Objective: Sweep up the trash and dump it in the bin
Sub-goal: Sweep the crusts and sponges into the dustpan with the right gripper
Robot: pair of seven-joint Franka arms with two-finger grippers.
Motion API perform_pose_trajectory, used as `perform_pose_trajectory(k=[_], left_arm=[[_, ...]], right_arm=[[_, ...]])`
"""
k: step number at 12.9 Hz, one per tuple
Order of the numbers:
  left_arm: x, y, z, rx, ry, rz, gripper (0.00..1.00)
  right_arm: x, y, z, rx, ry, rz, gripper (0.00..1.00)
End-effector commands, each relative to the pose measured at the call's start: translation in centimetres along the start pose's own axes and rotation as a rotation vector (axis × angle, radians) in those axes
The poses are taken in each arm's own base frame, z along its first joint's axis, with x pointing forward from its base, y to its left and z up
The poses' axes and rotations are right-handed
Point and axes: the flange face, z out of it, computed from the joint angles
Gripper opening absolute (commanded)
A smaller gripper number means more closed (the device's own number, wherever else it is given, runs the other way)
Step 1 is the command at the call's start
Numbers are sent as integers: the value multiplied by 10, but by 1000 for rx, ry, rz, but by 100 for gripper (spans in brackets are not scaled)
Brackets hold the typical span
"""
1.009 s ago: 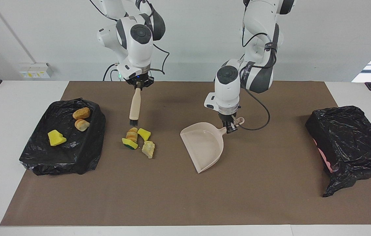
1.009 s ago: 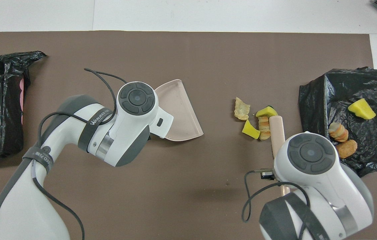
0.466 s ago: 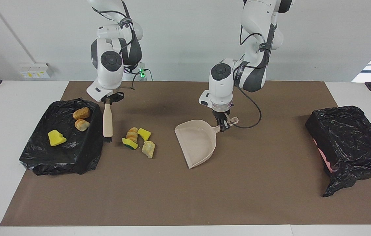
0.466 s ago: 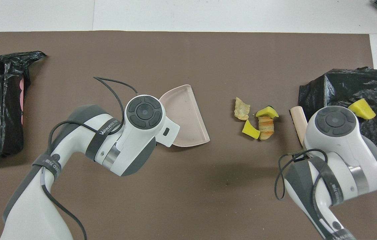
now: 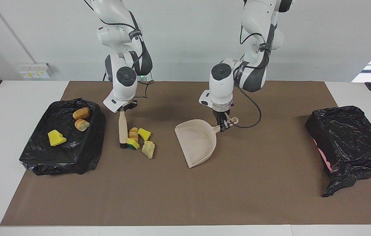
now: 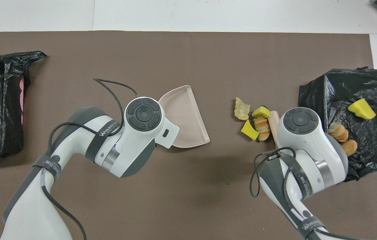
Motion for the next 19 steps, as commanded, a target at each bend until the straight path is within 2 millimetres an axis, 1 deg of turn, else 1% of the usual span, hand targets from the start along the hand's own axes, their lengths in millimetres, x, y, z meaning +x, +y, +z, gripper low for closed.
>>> perform_pose_trajectory(k=[1,2,4,5,7,8,9,10,11,12,13,14,15,16,17,18,19], left_arm=[[-7,11,-3,18,-5,29,0],[-8,13,-1,15,-10,30,0],[-9,14,-1,15,-8,32,0],[-8,15,-1,16,-7,32,0],[-8,15,-1,15,-6,31,0],[-9,16,0,15,-8,31,0],[-8,15,-1,18,-4,31,0],[-8,15,-1,18,-2,30,0],[-9,14,-1,19,-1,28,0],[-8,14,-1,21,3,27,0],[-9,13,-1,22,4,25,0],[-9,14,0,20,1,26,0],[-10,13,0,21,2,24,0],[-9,13,0,20,1,23,0],[-11,12,1,18,3,12,0],[-11,11,1,17,3,-7,0],[-11,12,1,14,6,-21,0]], right_arm=[[23,-40,-5,51,-6,14,0],[31,-57,-10,76,-5,4,0],[42,-71,-26,164,9,24,0],[42,-91,-35,205,13,12,0],[39,-114,-50,253,26,-5,0],[35,-126,-54,279,26,-14,0],[35,-134,-59,323,30,-8,0],[34,-146,-60,365,38,-12,0],[28,-167,-66,405,45,-31,0],[23,-180,-70,458,37,-36,0],[21,-185,-74,537,14,-35,0],[16,-189,-82,601,-4,-50,0],[10,-183,-93,624,-7,-50,0],[1,-174,-108,633,-12,-55,0],[-11,-160,-129,643,-4,-63,0],[-16,-144,-145,629,12,-67,0],[-12,-132,-150,557,29,-93,0]])
